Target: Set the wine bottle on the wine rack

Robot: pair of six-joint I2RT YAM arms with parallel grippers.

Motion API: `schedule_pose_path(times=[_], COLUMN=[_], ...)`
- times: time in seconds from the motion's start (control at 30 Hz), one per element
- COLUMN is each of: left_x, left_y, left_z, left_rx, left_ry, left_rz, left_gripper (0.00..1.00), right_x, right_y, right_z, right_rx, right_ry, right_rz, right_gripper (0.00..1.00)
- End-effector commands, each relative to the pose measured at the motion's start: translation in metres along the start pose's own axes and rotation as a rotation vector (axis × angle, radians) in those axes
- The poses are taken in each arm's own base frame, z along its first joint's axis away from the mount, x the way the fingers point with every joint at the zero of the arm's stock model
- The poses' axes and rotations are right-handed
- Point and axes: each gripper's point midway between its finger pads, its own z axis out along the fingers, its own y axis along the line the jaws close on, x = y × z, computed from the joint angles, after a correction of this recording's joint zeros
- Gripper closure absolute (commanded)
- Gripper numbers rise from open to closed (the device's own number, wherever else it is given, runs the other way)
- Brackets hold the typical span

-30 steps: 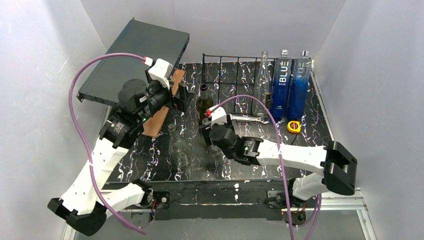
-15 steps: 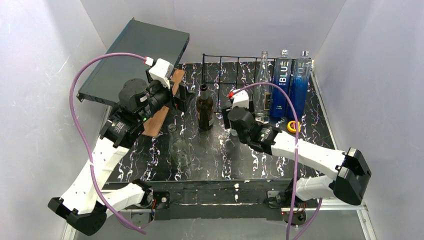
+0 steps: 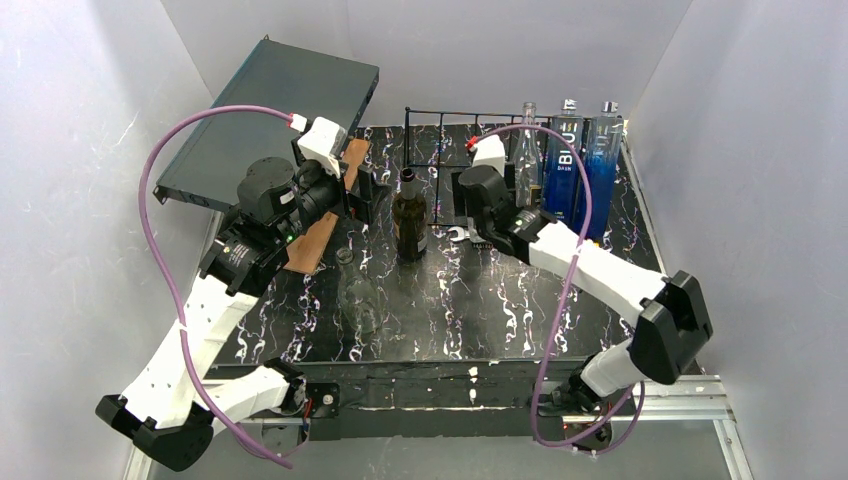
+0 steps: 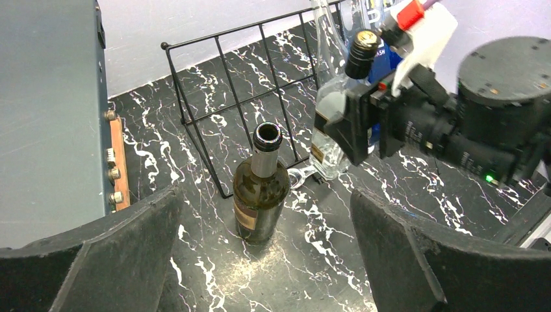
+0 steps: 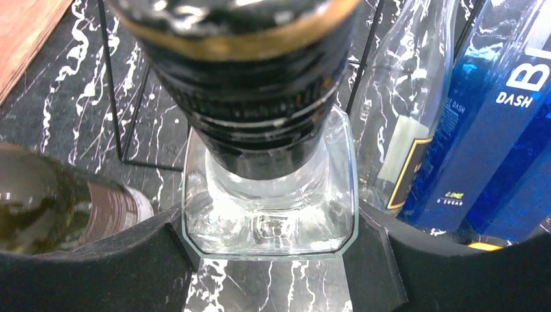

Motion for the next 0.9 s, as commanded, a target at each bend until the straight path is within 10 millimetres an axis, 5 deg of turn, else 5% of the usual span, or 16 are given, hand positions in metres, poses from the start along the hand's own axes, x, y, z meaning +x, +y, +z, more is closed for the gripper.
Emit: schedule_pose_path(times=[0.0, 0.43, 0.87], left_x=[-0.012, -0.013, -0.013], left_y=[-0.003, -0.002, -0.002], left_z=[-0.007, -0.009, -0.01], left_rx=[0.01, 0.006, 0.005], left_ry=[-0.042, -0.048, -0.048], left_rz=[0.009, 0.012, 0.014], left_gripper=[0.01, 0.01, 0.01], right_x=[-0.074, -0.068, -0.049], right_y=[-0.012, -0.022, -0.024], right_z=[0.011, 0.075, 0.103], right_rx=[0.054, 0.088, 0.098], right_ry=[-0.146, -0.034, 0.072], right_rz=[0.154, 0.196, 0.199], right_gripper=[0.99, 0.99, 0.99])
